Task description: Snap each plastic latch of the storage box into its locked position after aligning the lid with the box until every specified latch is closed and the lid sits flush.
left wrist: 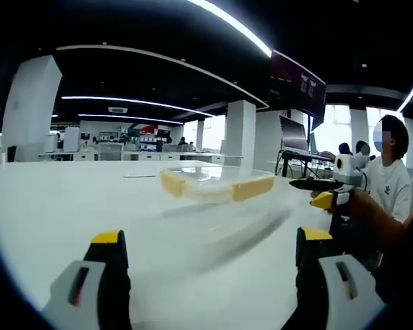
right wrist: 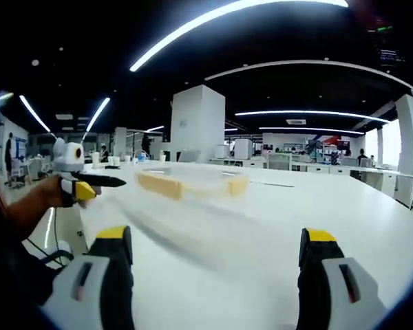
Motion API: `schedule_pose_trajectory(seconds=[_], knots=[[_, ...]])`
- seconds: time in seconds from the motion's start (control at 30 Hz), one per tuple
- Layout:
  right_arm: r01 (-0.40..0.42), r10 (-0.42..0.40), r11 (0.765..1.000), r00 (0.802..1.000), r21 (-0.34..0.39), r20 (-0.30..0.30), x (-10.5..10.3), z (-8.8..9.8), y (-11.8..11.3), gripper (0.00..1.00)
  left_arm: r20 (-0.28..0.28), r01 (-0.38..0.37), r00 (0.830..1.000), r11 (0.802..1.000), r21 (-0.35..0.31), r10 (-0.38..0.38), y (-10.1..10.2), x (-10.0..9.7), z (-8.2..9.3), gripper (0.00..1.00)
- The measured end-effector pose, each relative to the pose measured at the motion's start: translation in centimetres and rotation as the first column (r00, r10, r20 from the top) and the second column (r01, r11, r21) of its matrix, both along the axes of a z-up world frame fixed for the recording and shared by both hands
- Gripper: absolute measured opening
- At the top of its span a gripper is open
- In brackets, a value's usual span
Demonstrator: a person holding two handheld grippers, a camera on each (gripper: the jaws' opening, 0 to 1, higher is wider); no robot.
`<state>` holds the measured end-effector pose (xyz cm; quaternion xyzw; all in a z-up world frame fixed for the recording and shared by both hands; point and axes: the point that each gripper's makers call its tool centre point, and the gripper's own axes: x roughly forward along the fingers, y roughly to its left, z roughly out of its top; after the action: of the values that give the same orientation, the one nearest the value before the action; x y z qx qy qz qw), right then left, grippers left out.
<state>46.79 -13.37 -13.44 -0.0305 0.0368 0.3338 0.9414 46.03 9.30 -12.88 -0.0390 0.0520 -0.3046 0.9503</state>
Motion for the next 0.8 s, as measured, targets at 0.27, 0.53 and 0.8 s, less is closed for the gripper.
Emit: schedule_pose_trajectory(seconds=[0.27, 0.53, 0.8], knots=[[0.0, 0.0, 1.0, 1.0, 0.017, -0.001, -0.01, 0.03, -0.13, 1.0, 0.007, -0.006, 1.0, 1.0, 0.014, 0.006, 0.08, -0.01, -0.16, 1.0], [-0.01, 0.009, 1.0, 1.0, 0.026, 0.023, -0.1, 0.52, 0.09, 1.0, 0.001, 0.006, 1.0, 1.0, -0.015, -0.006, 0.26, -0.27, 0.13, 0.99], [-0.011, 0.01, 1.0, 1.0, 0.016, 0.016, -0.23, 0.27, 0.17, 1.0, 0.001, 0.015, 1.0, 0.999, -0.046, -0.015, 0.51, -0.43, 0.38, 0.99]])
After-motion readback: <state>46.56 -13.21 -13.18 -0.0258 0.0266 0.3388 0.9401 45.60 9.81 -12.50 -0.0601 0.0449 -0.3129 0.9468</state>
